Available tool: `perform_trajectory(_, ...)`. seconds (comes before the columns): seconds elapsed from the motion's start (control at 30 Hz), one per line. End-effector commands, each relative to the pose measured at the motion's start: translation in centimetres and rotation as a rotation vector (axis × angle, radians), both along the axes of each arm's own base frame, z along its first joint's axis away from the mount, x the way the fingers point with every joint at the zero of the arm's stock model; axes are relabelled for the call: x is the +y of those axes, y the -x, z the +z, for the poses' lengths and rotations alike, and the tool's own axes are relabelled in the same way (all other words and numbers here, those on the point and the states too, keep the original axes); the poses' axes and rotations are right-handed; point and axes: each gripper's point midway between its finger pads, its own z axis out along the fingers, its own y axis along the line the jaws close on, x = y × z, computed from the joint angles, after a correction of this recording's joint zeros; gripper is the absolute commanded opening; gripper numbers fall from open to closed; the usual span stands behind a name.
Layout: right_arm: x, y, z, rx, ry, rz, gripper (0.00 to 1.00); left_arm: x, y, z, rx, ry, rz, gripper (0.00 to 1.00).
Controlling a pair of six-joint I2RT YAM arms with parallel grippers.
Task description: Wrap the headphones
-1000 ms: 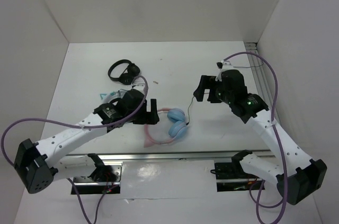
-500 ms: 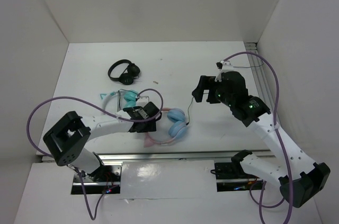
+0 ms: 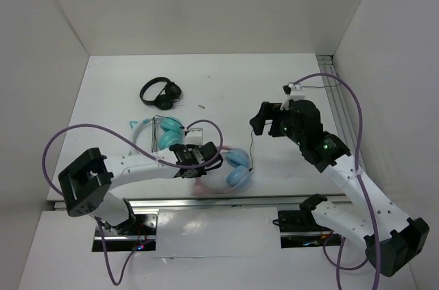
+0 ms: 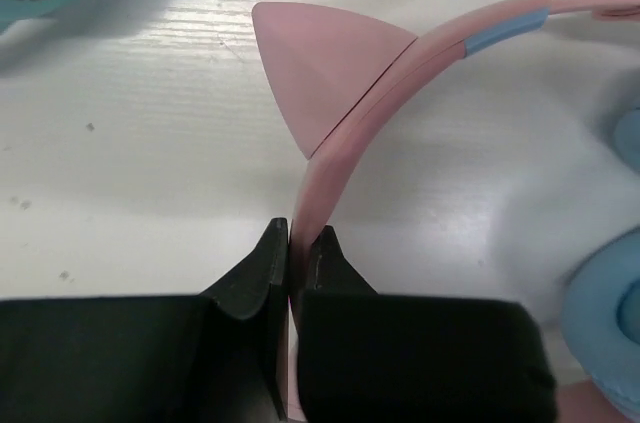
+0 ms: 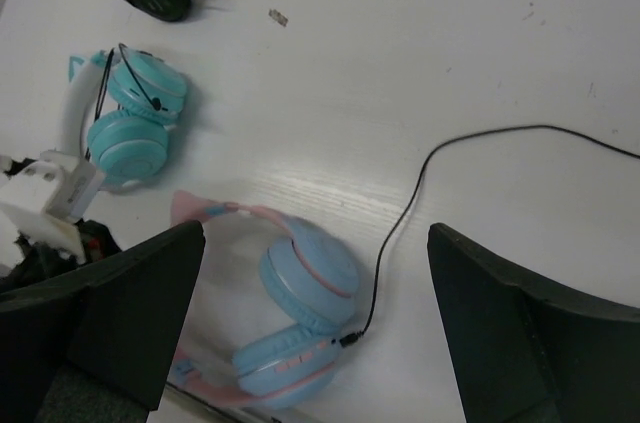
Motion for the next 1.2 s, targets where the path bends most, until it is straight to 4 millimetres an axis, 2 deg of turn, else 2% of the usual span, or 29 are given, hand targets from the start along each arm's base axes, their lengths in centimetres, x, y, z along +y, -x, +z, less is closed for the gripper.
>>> perform_trajectory(0.0,0.8,-0.1,2.3,-0.179,-0.089,0.045,1.00,1.4,-0.3,6.0,-0.110,-0.038,0.021,0.00)
perform_trajectory(0.03,1.3,0.5,2.9,-0.247,-0.148,0.074,1.00,2.4,-0.9,8.4,-0.160,-0.080,0.031,0.00)
perform_trajectory(0.1,1.4,1.0,3.8,-0.318,-0.190,0.096,1.00,4.0,-1.5,11.7,-0.229,-0.121,0.066,0.00)
perform_trajectory(0.13,1.3,1.5,3.7,-0.348,-0.207,0.105,1.00,4.9,-2.6,15.3,-0.312,-0.115,0.116,0.00)
perform_trajectory(0.17,1.4,1.5,4.9,-0.401,-0.233,0.106,1.00,7.2,-2.1,16.5,-0.297,-0.201,0.132,0.00)
perform_trajectory(0.2,1.3,1.6,5.2,-0.426,-0.245,0.106,1.00,8.8,-2.6,18.1,-0.316,-0.218,0.182,0.00)
perform_trajectory(0.23,0.8,1.1,5.3,-0.449,-0.236,0.074,1.00,9.3,-3.1,20.8,-0.353,-0.197,0.213,0.00)
perform_trajectory(0.3,0.4,0.7,5.7,-0.509,-0.260,0.040,1.00,12.1,-3.2,24.2,-0.409,-0.250,0.237,0.00)
perform_trajectory(0.33,0.3,0.5,5.8,-0.533,-0.270,0.029,1.00,12.3,-3.4,26.3,-0.440,-0.213,0.239,0.00)
perform_trajectory(0.37,0.4,0.1,4.4,-0.533,-0.253,0.032,1.00,13.1,-3.3,27.9,-0.473,-0.195,0.247,0.00)
perform_trajectory(0.4,0.6,0.0,5.7,-0.616,-0.249,0.055,1.00,13.3,-3.2,29.0,-0.491,-0.176,0.240,0.00)
perform_trajectory(0.43,1.1,-0.2,5.5,-0.639,-0.226,0.084,1.00,13.9,-3.3,30.2,-0.509,-0.178,0.228,0.00)
perform_trajectory(0.47,2.2,-0.5,4.5,-0.633,-0.189,0.147,1.00,14.2,-3.4,32.2,-0.551,-0.133,0.239,0.00)
perform_trajectory(0.53,3.0,-1.4,4.0,-0.652,-0.103,0.200,1.00,15.0,-3.1,34.5,-0.592,-0.116,0.190,0.00)
perform_trajectory(0.57,3.9,-2.3,2.2,-0.607,-0.066,0.234,1.00,14.7,-3.4,36.3,-0.639,-0.055,0.181,0.00)
perform_trajectory(0.6,4.3,-2.9,2.7,-0.620,-0.057,0.247,1.00,14.3,-3.2,37.0,-0.642,-0.011,0.142,0.00)
perform_trajectory(0.63,4.7,-3.3,2.5,-0.618,-0.047,0.259,1.00,14.4,-3.1,37.7,-0.654,-0.008,0.109,0.00)
perform_trajectory(0.67,5.3,-3.9,1.0,-0.586,-0.038,0.275,1.00,14.8,-2.7,39.0,-0.681,0.030,0.110,0.00)
perform_trajectory(0.7,5.6,-4.4,2.0,-0.624,-0.052,0.271,1.00,14.1,-2.6,39.4,-0.680,0.058,0.074,0.00)
perform_trajectory(0.77,6.5,-4.9,0.9,-0.607,-0.051,0.294,0.98,14.3,-2.4,40.4,-0.692,0.074,0.045,0.00)
perform_trajectory(0.8,6.5,-5.3,1.3,-0.612,-0.060,0.280,0.96,14.2,-2.3,40.8,-0.697,0.089,0.040,0.00)
perform_trajectory(0.97,7.1,-5.6,2.6,-0.656,-0.070,0.286,0.95,14.7,-2.5,39.9,-0.646,0.022,0.038,0.00)
perform_trajectory(1.07,7.8,-4.3,4.2,-0.699,-0.088,0.347,0.93,14.9,-2.6,39.6,-0.639,0.013,0.046,0.00)
perform_trajectory(1.1,8.2,-3.3,5.3,-0.728,-0.107,0.379,0.92,15.2,-2.7,39.6,-0.643,0.003,0.063,0.00)
perform_trajectory(1.17,8.1,-2.5,5.4,-0.759,-0.085,0.395,0.89,14.9,-3.1,39.1,-0.621,-0.018,0.056,0.00)
